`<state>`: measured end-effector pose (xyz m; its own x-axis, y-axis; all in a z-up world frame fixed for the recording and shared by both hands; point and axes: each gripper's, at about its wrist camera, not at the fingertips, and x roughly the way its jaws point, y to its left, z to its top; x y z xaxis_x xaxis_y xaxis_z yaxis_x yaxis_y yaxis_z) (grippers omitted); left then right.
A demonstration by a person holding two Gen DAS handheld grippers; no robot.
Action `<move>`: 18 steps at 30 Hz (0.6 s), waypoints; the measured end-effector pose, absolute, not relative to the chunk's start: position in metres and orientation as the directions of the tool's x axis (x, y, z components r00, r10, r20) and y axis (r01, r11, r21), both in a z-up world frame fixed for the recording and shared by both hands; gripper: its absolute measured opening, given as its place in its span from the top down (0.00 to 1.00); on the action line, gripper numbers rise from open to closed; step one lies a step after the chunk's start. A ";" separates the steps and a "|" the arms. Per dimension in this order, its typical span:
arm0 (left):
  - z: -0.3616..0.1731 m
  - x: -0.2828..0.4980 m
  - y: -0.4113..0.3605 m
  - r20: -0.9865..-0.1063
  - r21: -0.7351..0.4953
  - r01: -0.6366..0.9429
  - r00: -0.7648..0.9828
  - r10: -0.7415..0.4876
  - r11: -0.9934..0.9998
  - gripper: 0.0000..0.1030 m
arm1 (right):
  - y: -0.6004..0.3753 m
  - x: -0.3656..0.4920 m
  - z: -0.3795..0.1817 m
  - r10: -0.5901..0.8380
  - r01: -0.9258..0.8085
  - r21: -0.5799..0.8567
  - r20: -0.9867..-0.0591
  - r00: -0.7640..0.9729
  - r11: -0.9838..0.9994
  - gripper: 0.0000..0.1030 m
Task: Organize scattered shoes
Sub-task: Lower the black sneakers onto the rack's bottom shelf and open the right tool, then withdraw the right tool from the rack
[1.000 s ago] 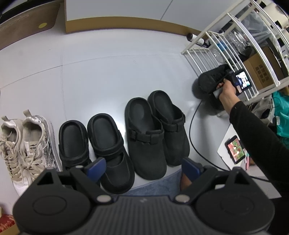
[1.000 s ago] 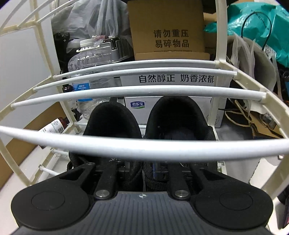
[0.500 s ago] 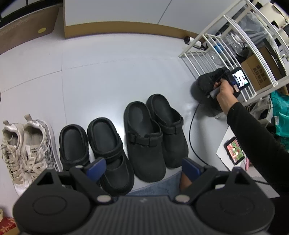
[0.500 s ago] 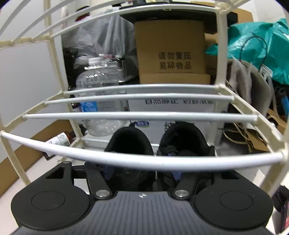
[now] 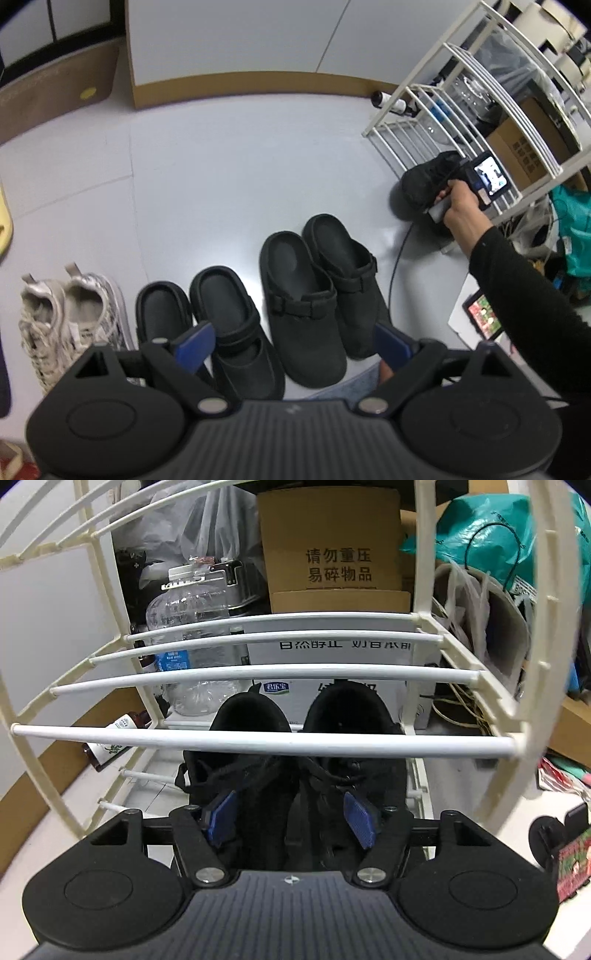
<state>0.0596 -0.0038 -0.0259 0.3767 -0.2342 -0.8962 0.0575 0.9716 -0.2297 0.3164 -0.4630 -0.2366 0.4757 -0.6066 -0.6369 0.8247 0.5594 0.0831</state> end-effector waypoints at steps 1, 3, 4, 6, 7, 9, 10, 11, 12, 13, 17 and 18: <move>-0.022 0.059 -0.004 -0.893 -0.221 0.060 0.388 -0.227 0.973 0.09 | -0.461 0.314 -0.234 -0.604 0.826 0.077 -0.645 0.468 0.558 0.33; -0.015 0.059 -0.004 -0.887 -0.204 0.065 0.411 -0.212 0.977 0.09 | -0.457 0.310 -0.227 -0.595 0.827 0.063 -0.664 0.453 0.559 0.33; -0.013 0.058 -0.003 -0.884 -0.200 0.066 0.417 -0.209 0.978 0.09 | -0.455 0.309 -0.223 -0.585 0.824 0.056 -0.678 0.445 0.563 0.33; -0.010 0.054 -0.001 -0.881 -0.196 0.068 0.426 -0.206 0.978 0.09 | -0.454 0.307 -0.216 -0.538 0.818 0.067 -0.722 0.435 0.572 0.33; -0.009 0.053 0.000 -0.880 -0.194 0.069 0.430 -0.205 0.979 0.09 | -0.454 0.306 -0.213 -0.509 0.815 0.078 -0.746 0.430 0.575 0.33; -0.006 0.049 0.003 -0.876 -0.190 0.071 0.438 -0.202 0.979 0.09 | -0.452 0.301 -0.205 -0.461 0.811 0.088 -0.785 0.414 0.579 0.33; -0.005 0.048 0.004 -0.875 -0.188 0.072 0.442 -0.200 0.980 0.09 | -0.451 0.298 -0.200 -0.440 0.810 0.090 -0.802 0.405 0.580 0.33; -0.004 0.046 0.005 -0.873 -0.186 0.073 0.445 -0.199 0.980 0.09 | -0.450 0.296 -0.196 -0.419 0.808 0.092 -0.818 0.395 0.582 0.33; -0.002 0.044 0.007 -0.871 -0.184 0.074 0.449 -0.198 0.980 0.09 | -0.449 0.293 -0.191 -0.397 0.807 0.094 -0.833 0.384 0.583 0.33; -0.001 0.043 0.008 -0.869 -0.182 0.075 0.453 -0.196 0.980 0.08 | -0.448 0.290 -0.185 -0.370 0.805 0.099 -0.851 0.373 0.585 0.33; -0.001 0.038 0.015 -0.870 -0.172 0.076 0.455 -0.188 0.982 0.09 | -0.447 0.272 -0.151 -0.248 0.793 0.151 -0.901 0.357 0.591 0.31; -0.004 0.038 0.018 -0.877 -0.176 0.066 0.442 -0.187 0.982 0.10 | -0.445 0.268 -0.142 -0.212 0.771 0.168 -0.906 0.366 0.614 0.31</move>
